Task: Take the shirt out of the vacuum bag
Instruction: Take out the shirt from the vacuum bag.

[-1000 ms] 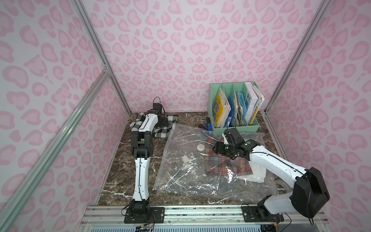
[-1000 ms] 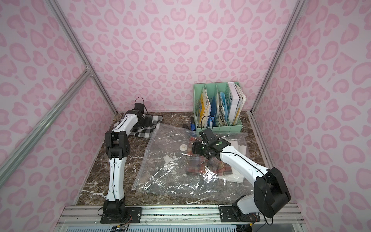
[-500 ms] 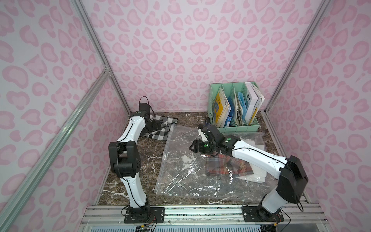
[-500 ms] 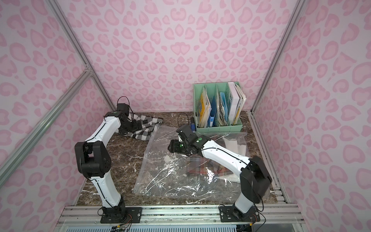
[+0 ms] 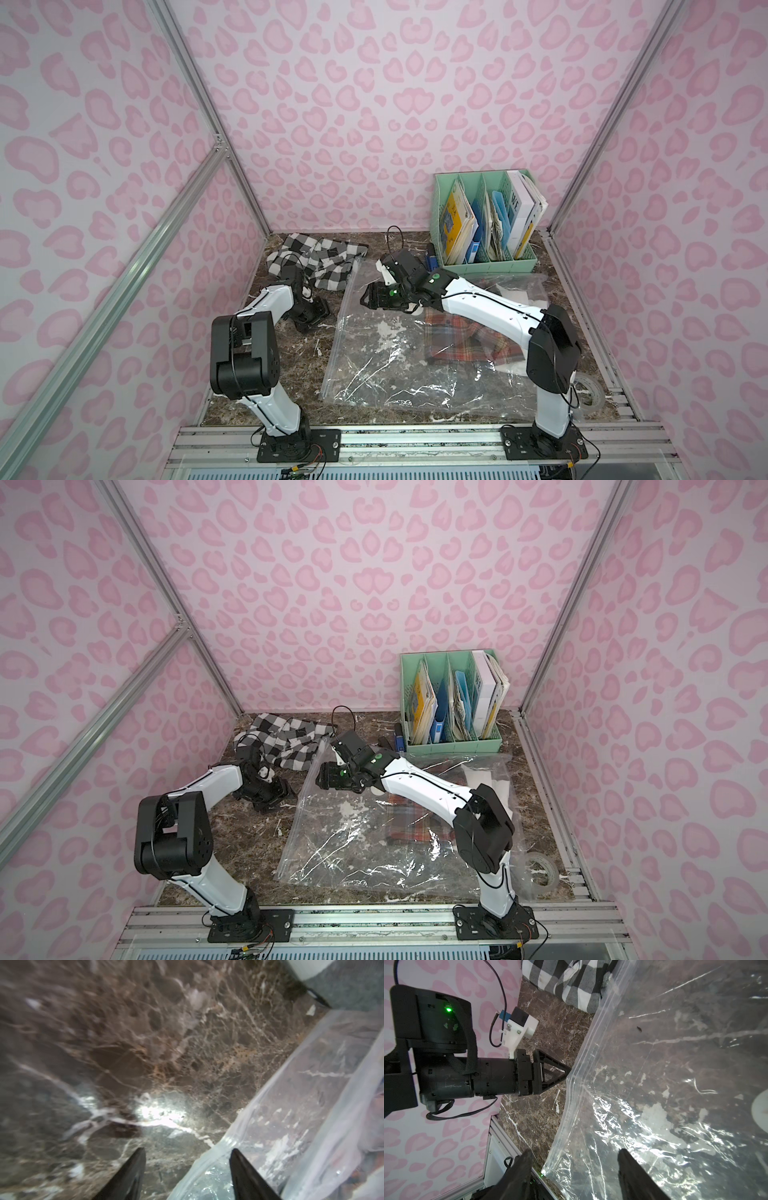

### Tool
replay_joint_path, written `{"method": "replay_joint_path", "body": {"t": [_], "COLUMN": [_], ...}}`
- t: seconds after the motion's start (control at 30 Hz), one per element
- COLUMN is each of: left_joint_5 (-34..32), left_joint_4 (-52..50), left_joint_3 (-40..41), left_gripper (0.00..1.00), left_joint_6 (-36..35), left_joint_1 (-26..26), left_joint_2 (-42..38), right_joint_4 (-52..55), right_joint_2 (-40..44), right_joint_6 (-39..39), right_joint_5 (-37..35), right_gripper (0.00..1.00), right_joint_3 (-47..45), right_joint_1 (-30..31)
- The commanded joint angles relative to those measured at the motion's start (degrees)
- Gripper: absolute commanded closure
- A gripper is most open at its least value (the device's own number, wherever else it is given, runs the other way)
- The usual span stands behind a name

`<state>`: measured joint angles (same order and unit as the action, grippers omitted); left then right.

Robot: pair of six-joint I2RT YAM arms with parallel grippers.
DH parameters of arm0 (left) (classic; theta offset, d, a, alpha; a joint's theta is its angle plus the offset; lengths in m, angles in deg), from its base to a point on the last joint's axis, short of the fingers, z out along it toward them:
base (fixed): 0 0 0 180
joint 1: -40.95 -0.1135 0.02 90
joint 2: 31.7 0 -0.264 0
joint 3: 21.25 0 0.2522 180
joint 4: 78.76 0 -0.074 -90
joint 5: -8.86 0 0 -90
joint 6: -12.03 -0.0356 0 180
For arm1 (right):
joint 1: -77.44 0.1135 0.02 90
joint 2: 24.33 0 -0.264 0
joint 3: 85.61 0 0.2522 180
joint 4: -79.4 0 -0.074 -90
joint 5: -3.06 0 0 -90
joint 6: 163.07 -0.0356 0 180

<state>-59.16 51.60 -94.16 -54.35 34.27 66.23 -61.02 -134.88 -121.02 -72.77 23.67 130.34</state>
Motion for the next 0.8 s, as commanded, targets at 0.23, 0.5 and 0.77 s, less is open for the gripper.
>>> {"method": "replay_joint_path", "body": {"t": [0.23, 0.5, 0.77], "left_joint_5": [11.79, 14.23, 14.23], "left_joint_4": [1.14, 1.05, 2.06], "left_joint_3": [4.21, 5.83, 9.02], "left_gripper": [0.43, 0.28, 0.26], "left_joint_6": [-4.27, -3.94, -5.86], "left_joint_1": [3.81, 9.57, 9.86], "left_joint_2": [-2.83, -7.68, -7.66], "right_joint_4": [2.86, 11.66, 25.67], "right_joint_2": [-3.36, -10.42, -23.99], "right_joint_6": [0.77, 2.54, 4.41], "right_joint_5": [0.80, 0.70, -0.54], "right_gripper": [0.34, 0.34, 0.34], "right_joint_3": [5.31, 17.17, 35.82], "right_joint_1": [0.53, 1.32, 2.81]}}
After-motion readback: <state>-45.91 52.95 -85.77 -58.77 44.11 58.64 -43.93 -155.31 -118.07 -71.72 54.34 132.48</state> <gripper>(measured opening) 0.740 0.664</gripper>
